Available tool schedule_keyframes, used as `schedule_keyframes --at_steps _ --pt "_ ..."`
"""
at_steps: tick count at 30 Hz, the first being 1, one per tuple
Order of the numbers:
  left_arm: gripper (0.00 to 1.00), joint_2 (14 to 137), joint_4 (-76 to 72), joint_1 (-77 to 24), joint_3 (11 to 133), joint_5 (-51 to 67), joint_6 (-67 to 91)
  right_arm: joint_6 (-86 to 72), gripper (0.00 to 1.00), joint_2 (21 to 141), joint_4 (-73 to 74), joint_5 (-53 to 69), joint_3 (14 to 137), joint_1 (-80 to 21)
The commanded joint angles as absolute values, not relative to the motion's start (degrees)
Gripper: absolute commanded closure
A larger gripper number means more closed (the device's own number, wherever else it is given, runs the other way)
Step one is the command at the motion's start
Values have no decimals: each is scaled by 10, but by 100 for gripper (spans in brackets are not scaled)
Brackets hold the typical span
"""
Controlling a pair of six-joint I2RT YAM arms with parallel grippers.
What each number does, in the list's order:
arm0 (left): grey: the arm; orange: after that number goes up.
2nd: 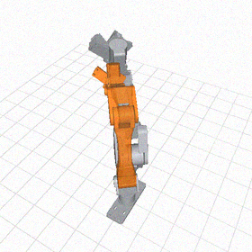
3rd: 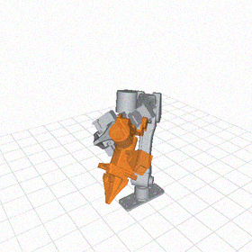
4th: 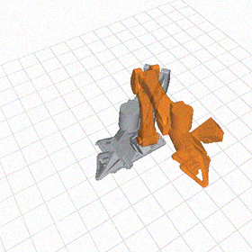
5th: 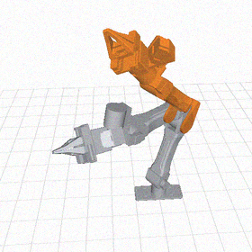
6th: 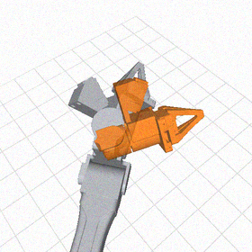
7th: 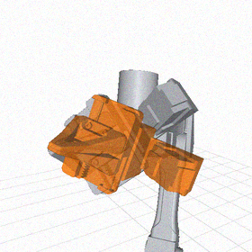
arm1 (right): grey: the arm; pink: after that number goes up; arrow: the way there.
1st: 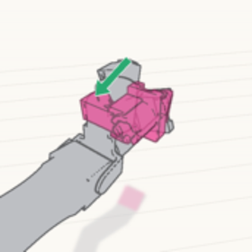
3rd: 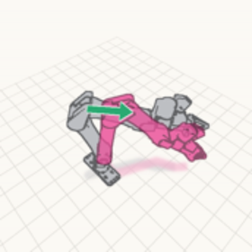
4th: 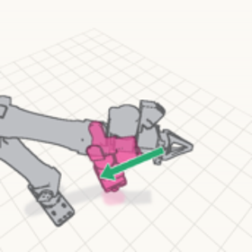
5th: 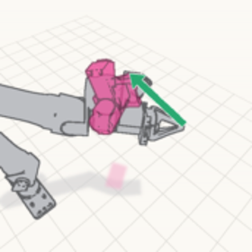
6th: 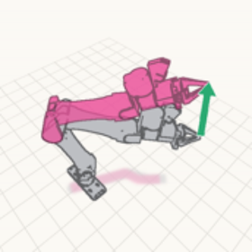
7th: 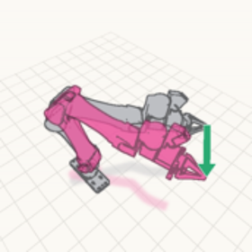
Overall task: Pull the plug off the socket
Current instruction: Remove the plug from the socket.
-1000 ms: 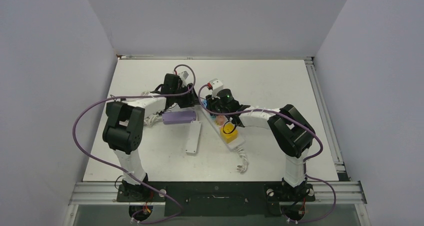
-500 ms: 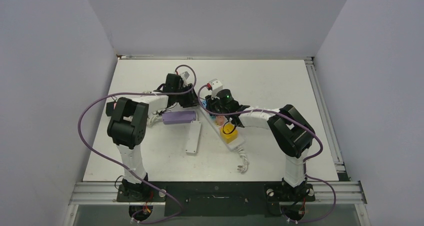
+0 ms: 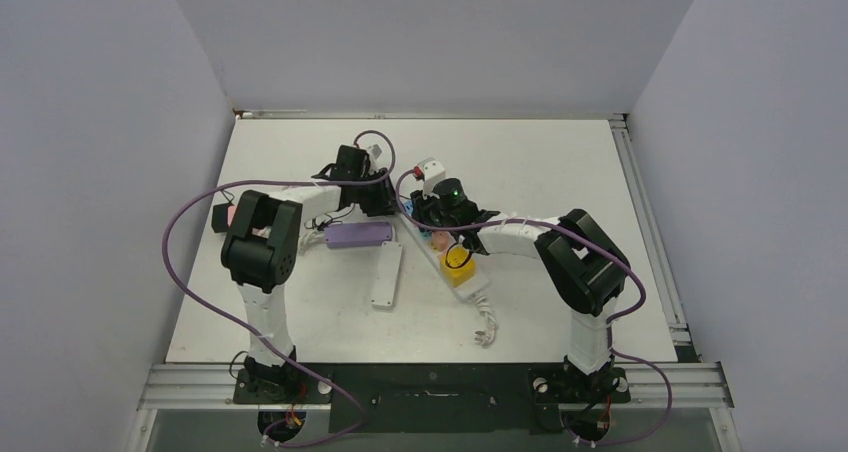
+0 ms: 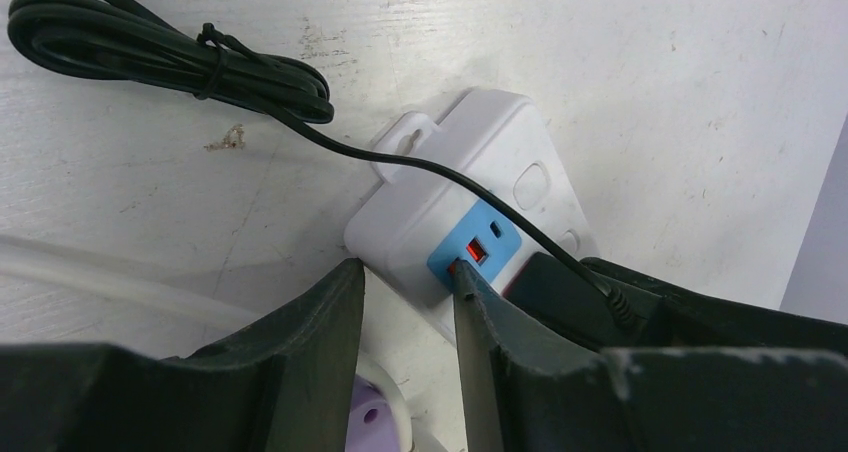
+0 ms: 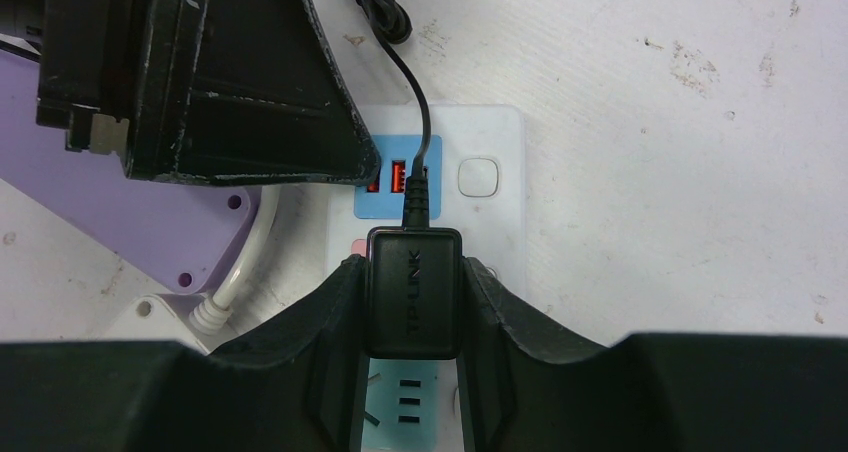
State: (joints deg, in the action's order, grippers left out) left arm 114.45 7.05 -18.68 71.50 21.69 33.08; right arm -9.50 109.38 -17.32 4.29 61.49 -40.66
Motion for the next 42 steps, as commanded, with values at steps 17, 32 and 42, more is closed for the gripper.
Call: schedule_keyframes --at_steps 17,32,42 --pt "72 1207 156 -214 752 135 284 -107 95 1098 -163 64 610 -407" --pt "71 1223 163 -214 756 130 280 -70 95 1093 -155 -23 612 -447" --pt "71 1231 170 -214 761 124 274 -137 95 1087 -201 122 587 -381"
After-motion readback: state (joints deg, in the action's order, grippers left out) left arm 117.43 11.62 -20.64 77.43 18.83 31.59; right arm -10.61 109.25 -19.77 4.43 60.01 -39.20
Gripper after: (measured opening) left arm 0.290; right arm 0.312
